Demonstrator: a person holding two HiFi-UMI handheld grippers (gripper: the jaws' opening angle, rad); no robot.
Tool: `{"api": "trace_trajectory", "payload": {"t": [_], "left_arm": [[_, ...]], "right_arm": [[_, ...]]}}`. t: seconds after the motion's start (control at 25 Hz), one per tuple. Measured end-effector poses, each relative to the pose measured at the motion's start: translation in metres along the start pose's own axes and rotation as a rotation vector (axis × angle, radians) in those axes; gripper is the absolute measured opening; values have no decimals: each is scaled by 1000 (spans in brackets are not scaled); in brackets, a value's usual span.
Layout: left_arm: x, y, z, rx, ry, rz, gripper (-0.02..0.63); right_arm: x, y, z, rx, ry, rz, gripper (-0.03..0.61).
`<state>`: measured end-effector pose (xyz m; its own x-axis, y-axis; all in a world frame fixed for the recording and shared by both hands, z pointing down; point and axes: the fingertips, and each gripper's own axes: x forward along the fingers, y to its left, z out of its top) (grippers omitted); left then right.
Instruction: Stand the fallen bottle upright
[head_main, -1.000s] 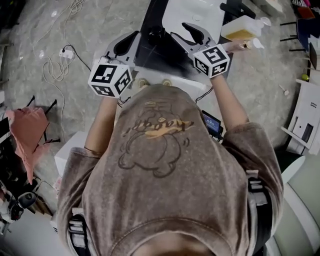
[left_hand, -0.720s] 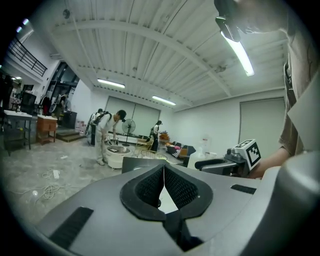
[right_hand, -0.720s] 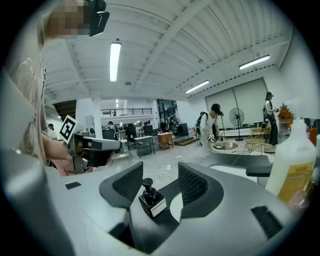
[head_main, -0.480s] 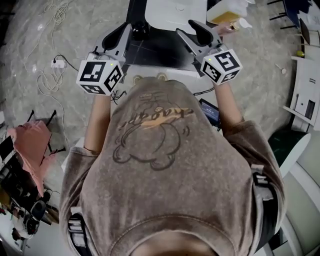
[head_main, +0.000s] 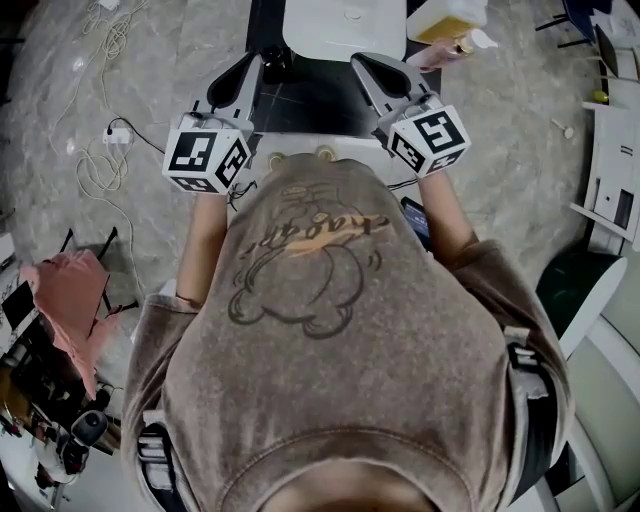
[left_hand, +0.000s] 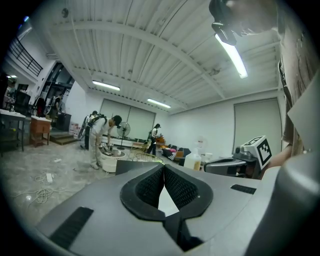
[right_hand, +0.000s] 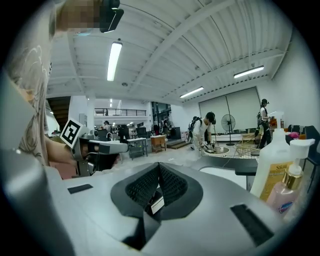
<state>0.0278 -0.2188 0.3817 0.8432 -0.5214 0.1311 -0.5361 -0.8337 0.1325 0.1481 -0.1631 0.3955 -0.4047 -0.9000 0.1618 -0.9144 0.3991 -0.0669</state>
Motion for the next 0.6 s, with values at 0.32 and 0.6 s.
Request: {"api": "trace_trajectory", "payload": {"t": [0.32, 0.6], "left_arm": [[-7, -1, -21, -15, 5, 37, 19], [-10, 1, -22, -11, 18, 58, 18]], "right_arm": [[5, 6, -20, 20, 1, -46, 0], [12, 12, -22, 30, -7, -40, -2]]}}
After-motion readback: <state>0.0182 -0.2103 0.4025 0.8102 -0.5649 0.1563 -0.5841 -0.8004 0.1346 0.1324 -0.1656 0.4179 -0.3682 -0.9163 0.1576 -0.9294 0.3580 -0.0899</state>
